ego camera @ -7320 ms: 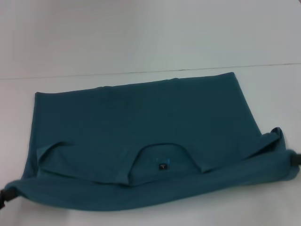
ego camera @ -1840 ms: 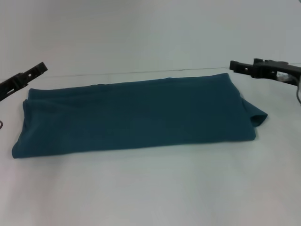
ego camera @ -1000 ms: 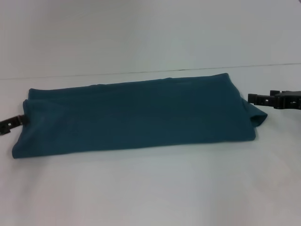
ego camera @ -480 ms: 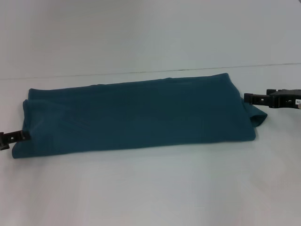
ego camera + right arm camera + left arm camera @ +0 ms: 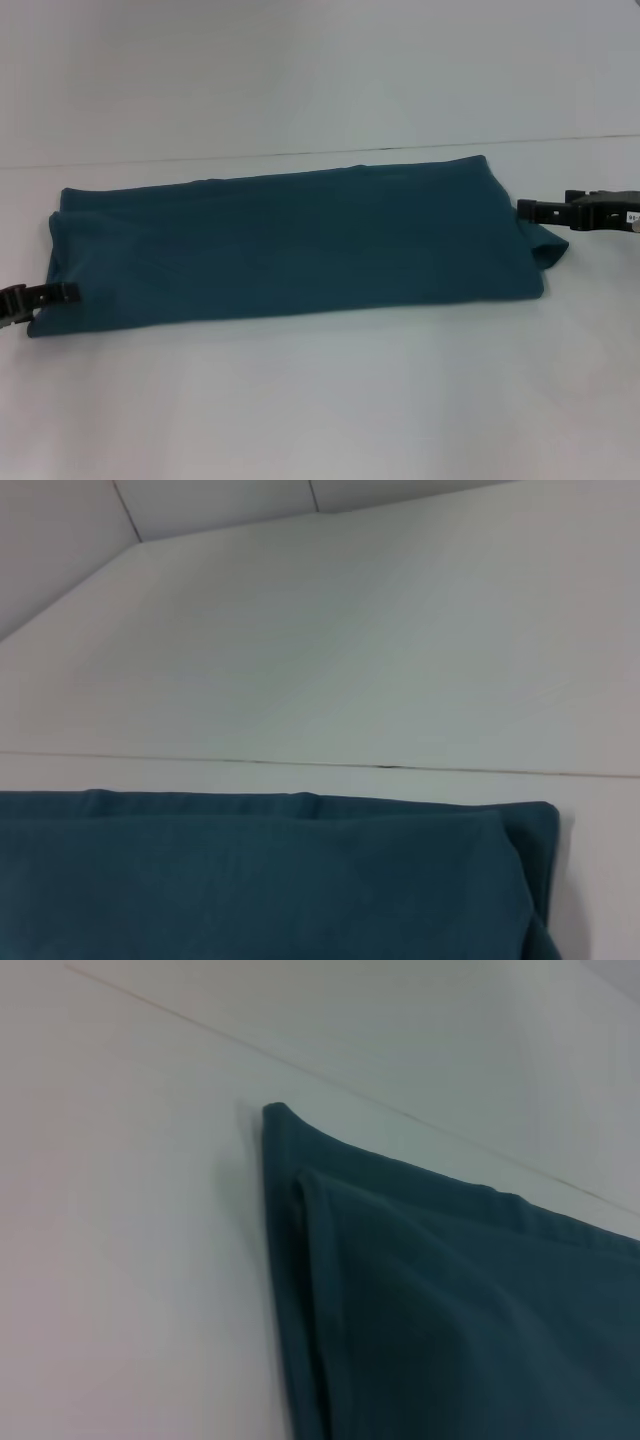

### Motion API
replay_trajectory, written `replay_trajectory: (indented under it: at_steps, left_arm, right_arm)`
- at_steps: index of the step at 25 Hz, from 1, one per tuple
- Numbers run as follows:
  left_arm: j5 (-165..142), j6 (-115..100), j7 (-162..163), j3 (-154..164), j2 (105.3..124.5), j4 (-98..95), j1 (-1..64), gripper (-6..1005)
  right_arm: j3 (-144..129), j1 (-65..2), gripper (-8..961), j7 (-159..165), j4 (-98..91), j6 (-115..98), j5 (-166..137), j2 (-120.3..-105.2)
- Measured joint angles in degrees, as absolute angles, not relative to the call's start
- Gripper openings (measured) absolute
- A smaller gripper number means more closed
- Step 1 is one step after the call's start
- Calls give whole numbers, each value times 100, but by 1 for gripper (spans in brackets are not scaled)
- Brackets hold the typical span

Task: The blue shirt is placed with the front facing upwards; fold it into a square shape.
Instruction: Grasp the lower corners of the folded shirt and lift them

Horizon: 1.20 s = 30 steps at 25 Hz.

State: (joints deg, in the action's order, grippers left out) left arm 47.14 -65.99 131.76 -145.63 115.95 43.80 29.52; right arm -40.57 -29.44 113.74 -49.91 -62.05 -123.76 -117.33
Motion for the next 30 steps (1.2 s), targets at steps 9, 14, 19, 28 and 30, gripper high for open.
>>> replay_trajectory:
  at_steps: [9, 14, 19, 28, 30]
  left_arm:
    - [4581, -6331, 13180, -14614, 11595, 4410, 2941, 859]
    - [4576, -6351, 13187, -14578, 11591, 4369, 2945, 850]
    - [4566, -6380, 13192, -14566, 11620, 4344, 2953, 840]
    - [4497, -6371, 13413, -14467, 11593, 4201, 3003, 823]
    - [4396, -6345, 13471, -14445, 11582, 4198, 3011, 820]
  right_arm:
    - [-4059, -2949, 930, 11373, -4991, -6144, -12404, -11766]
    - [-4061, -2953, 930, 11375, -4992, -6135, -12414, -11789]
    - [-4061, -2953, 929, 11402, -4992, -6134, -12419, -11789]
    - [-4061, -2976, 929, 11373, -4992, -6072, -12428, -11787]
    - [-4060, -2982, 929, 11367, -4992, -6058, -12428, -11792]
